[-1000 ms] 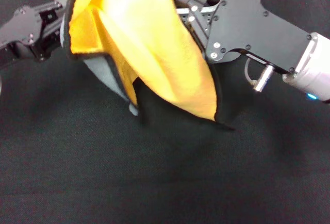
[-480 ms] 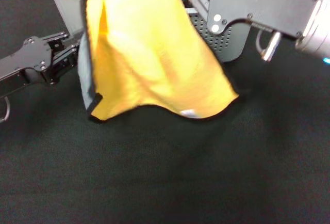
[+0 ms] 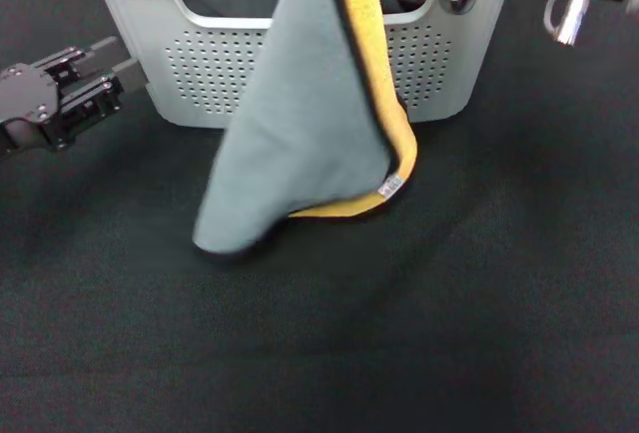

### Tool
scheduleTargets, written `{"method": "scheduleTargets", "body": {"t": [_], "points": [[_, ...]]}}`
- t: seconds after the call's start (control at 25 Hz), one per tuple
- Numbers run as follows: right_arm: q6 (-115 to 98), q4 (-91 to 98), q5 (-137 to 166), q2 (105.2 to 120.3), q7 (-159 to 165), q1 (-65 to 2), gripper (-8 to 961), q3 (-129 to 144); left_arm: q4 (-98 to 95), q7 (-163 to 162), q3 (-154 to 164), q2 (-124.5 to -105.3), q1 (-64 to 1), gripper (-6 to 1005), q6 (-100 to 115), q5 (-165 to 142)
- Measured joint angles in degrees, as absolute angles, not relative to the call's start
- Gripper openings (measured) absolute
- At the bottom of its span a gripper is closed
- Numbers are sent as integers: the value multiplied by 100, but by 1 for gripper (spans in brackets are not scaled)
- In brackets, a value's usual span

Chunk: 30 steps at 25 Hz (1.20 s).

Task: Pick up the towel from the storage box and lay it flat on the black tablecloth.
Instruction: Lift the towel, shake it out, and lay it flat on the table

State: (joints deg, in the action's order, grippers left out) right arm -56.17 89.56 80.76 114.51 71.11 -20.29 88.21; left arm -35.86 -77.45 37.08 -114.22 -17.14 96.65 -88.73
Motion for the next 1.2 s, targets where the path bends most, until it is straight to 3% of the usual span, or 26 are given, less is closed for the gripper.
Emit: {"method": "scheduleTargets", "body": {"t": [0.16, 0.36, 0.52, 0.8, 1.2], "points": [[-5977, 8973, 8907, 11508, 8117, -2515, -1, 8318, -3594, -7839, 3708, -11401, -1714, 360, 9840, -8838], [-6485, 8657, 9886, 11482, 9221, -3473, -1, 7830, -3647, -7791, 3707, -11555, -1674, 544, 10027, -8769], [-6734, 8550, 10718, 11533, 9822, -4047, -1, 7417, -3716, -7751, 3702, -11643, -1599, 544, 10227, -8729], [-7013, 9262, 10784, 11551, 10133, -3807, -1, 7242, -3704, -7751, 3751, -11714, -1583, 545, 10428, -8798], [-7361, 11600, 10814, 11583, 10793, -2273, -1, 6913, -3673, -7702, 3760, -11711, -1628, 544, 10425, -8889]]}}
